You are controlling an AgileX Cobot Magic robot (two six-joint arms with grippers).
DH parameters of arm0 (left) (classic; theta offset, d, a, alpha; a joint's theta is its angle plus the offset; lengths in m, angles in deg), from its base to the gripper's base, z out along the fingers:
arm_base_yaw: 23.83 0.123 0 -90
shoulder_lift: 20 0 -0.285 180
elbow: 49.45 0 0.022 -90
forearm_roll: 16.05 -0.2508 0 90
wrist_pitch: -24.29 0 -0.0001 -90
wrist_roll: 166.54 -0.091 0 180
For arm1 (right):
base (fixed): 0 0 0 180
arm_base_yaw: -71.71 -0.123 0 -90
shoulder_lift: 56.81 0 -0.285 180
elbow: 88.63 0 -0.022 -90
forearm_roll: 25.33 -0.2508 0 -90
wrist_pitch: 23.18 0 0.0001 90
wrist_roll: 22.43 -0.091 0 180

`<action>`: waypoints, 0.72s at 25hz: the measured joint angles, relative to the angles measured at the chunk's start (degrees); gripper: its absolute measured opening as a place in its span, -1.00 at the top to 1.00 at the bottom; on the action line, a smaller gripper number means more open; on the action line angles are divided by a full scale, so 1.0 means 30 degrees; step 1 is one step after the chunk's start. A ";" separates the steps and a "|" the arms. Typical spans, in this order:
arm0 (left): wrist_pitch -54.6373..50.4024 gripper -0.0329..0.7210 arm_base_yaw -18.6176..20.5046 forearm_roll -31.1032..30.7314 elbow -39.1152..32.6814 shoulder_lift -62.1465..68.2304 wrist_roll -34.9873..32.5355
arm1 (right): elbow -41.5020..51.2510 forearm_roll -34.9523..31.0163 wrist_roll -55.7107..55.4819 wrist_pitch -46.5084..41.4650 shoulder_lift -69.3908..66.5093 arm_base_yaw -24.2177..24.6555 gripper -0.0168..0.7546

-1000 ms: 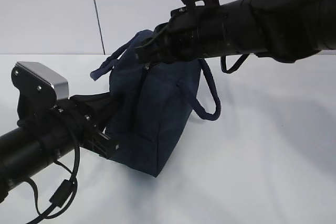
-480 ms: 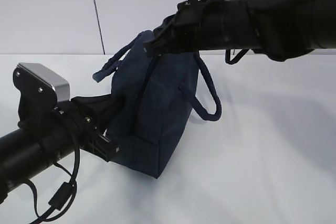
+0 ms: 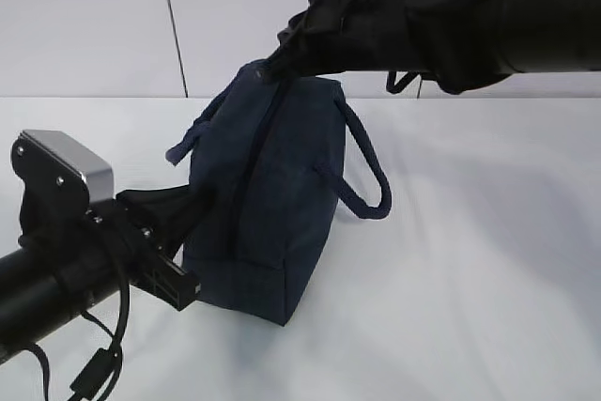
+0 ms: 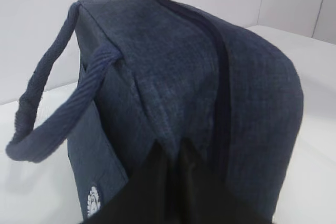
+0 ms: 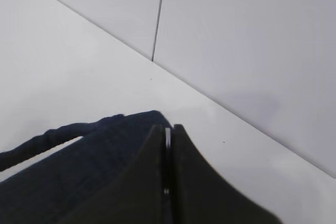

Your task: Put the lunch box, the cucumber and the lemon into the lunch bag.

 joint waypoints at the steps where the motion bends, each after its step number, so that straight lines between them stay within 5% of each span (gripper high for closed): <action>1: 0.0043 0.91 0.0000 0.0000 -0.0030 0.0000 0.0000 | -0.0195 0.0000 0.0012 0.0000 -0.0192 0.0092 0.99; 18: 0.0114 0.91 0.0000 -0.0415 -0.0297 0.0000 0.0080 | -0.4054 -0.0123 0.0096 -0.0478 -0.4022 0.1766 0.99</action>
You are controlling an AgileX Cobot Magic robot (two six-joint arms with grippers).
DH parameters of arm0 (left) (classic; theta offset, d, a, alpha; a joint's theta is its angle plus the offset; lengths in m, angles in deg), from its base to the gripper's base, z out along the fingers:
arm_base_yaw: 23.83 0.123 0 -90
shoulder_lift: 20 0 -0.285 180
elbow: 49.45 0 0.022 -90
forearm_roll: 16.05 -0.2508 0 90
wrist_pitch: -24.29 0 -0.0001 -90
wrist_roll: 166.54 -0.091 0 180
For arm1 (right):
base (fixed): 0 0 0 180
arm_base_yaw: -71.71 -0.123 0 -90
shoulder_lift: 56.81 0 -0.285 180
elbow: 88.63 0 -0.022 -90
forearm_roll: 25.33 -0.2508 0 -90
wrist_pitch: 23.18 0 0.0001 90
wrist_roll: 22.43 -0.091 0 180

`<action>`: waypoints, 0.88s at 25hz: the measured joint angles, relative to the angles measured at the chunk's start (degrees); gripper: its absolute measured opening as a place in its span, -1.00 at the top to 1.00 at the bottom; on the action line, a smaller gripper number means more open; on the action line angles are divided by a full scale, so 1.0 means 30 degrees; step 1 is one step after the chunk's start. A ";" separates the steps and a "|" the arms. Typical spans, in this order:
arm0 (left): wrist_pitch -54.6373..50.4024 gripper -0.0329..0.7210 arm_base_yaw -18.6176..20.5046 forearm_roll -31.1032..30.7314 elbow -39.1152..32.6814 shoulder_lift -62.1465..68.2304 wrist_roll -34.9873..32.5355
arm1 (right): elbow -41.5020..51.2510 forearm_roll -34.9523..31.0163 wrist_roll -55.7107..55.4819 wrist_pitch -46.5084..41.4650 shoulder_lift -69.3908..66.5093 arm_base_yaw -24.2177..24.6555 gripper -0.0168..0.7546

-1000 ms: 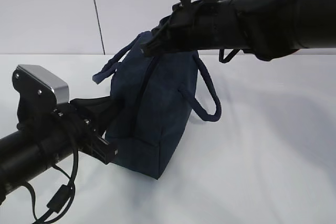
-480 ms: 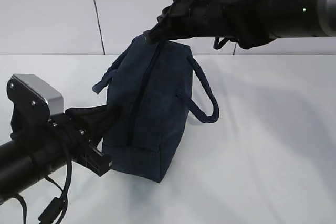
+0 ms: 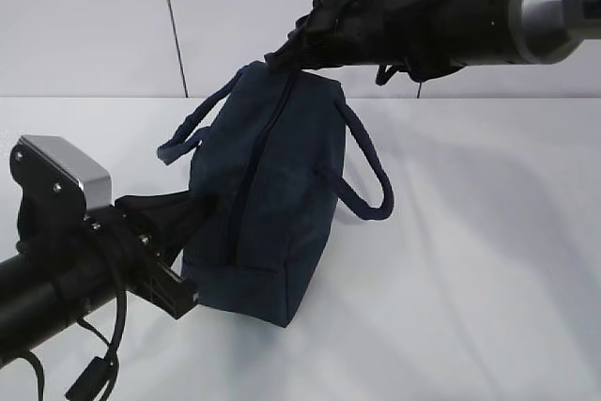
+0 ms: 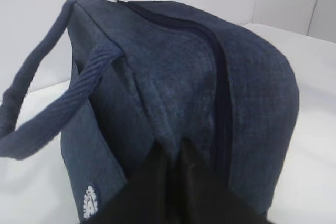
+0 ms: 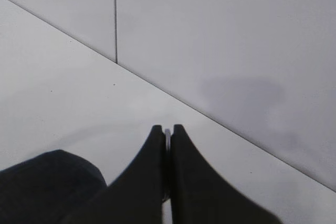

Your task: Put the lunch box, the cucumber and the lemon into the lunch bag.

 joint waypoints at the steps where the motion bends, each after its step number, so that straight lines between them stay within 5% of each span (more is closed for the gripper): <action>1: 0.0040 0.91 0.0000 0.0000 -0.0081 0.0000 0.0078 | -0.0176 -0.0038 0.0032 -0.0105 -0.0211 0.0106 0.99; 22: 0.0353 0.91 0.0000 0.0409 -0.0738 0.0000 0.0656 | -0.1298 -0.2580 0.0032 -0.3083 -0.2501 0.2458 0.99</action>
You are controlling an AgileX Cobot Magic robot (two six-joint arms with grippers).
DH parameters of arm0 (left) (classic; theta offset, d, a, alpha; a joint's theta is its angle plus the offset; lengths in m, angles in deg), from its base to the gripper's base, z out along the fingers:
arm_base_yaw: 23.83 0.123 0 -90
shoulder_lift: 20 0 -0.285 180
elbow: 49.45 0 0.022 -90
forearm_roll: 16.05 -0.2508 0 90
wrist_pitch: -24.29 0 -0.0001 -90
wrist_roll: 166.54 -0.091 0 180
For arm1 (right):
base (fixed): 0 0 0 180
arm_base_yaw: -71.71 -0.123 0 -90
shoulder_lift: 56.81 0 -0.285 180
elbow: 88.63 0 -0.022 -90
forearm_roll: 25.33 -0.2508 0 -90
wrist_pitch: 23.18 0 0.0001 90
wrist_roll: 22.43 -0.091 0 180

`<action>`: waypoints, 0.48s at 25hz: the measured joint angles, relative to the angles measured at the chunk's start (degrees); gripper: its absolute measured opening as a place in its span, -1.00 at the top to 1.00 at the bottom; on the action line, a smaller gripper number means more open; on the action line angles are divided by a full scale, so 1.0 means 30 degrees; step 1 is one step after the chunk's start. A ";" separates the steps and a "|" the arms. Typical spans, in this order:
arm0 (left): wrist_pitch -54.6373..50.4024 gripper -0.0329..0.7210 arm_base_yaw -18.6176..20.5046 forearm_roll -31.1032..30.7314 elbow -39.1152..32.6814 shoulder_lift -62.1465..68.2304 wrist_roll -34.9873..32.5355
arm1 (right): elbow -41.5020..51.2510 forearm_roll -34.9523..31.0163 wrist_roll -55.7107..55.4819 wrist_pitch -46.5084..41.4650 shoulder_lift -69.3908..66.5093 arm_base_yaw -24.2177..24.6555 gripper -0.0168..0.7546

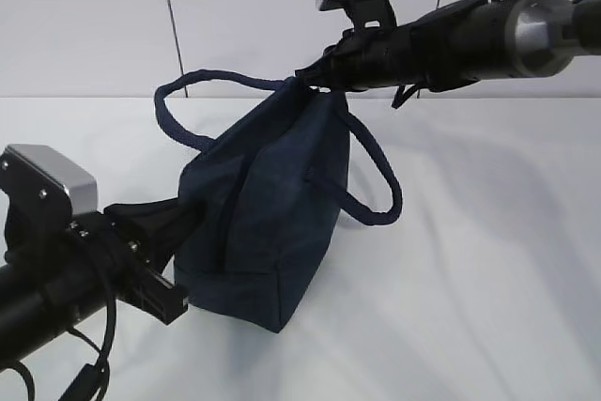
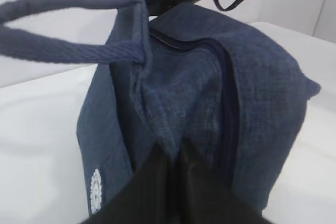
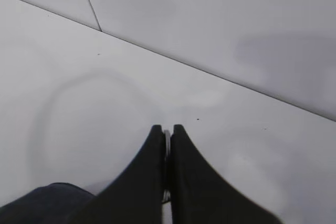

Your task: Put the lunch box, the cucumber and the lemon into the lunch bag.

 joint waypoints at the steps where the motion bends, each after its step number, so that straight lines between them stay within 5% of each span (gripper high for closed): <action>1: 0.0092 0.91 0.0000 0.0182 -0.0130 0.0000 0.0000 | 0.0000 0.0000 -0.0037 -0.0211 -0.0033 0.0047 0.99; 12: 0.0535 0.91 0.0000 0.0182 -0.1037 0.0000 0.0685 | 0.0000 -0.1064 -0.0108 -0.1835 -0.0659 0.0484 0.99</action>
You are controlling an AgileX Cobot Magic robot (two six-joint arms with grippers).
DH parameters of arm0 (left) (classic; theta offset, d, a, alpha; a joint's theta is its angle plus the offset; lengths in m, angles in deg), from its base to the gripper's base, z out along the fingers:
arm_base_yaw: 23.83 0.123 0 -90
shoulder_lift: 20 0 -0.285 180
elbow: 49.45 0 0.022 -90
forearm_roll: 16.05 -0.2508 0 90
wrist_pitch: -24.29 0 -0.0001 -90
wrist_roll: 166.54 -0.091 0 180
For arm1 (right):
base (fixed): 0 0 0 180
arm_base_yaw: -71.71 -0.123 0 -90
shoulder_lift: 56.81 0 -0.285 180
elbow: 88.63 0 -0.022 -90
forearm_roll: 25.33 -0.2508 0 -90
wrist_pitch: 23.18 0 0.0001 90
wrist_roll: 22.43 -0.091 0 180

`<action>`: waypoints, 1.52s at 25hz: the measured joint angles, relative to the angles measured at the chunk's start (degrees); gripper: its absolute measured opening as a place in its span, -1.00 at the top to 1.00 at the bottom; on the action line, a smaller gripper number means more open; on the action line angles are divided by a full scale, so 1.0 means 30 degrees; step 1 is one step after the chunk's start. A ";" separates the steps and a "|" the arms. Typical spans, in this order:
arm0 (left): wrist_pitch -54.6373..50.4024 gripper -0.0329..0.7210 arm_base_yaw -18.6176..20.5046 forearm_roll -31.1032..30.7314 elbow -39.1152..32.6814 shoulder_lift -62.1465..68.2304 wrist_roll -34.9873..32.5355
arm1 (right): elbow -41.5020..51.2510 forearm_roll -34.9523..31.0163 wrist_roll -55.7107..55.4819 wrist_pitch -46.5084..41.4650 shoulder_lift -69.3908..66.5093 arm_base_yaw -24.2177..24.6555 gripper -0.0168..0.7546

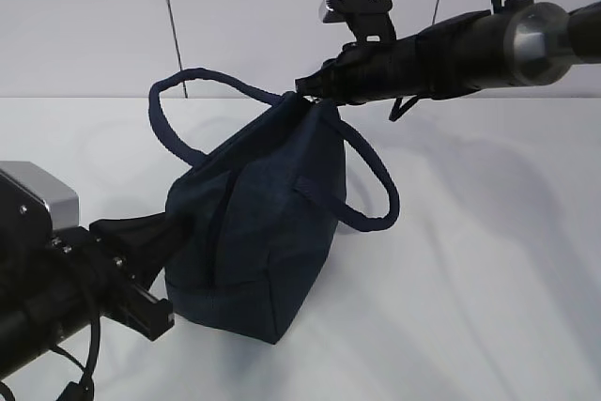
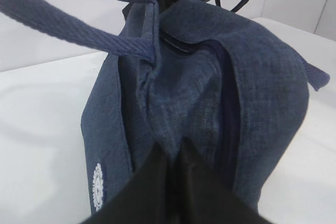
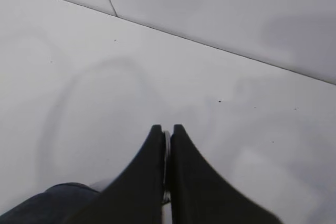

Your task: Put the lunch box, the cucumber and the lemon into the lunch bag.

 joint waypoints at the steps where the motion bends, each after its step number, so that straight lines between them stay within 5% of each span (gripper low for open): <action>1: 0.0012 0.91 0.0000 0.0000 -0.0008 0.0000 0.0049 | 0.0000 0.0000 0.0000 -0.0043 0.0000 0.0000 0.99; 5: 0.0044 0.75 0.0000 0.0000 -0.0122 -0.0041 0.0966 | 0.0000 0.0046 0.0034 -0.0159 0.0420 0.0094 0.99; 10: -0.0961 0.01 0.0000 0.0495 -0.0410 -0.0403 0.1180 | 0.0000 0.0122 0.0035 0.0156 0.1255 0.0474 0.99; 13: -0.0961 -0.15 0.0000 0.0730 -0.0410 -0.1326 0.1211 | 0.0000 0.0122 0.0035 -0.0715 0.1382 0.0484 0.99; 23: -0.2524 -0.13 0.0000 0.1980 0.1186 -0.5274 0.1254 | 0.0000 0.0270 0.0063 -0.2679 0.1382 0.0559 0.99; 38: -2.3134 0.07 0.3515 -0.0266 1.1895 -0.7386 0.1139 | 0.0000 0.0551 0.0063 -0.3118 0.1382 0.0559 0.99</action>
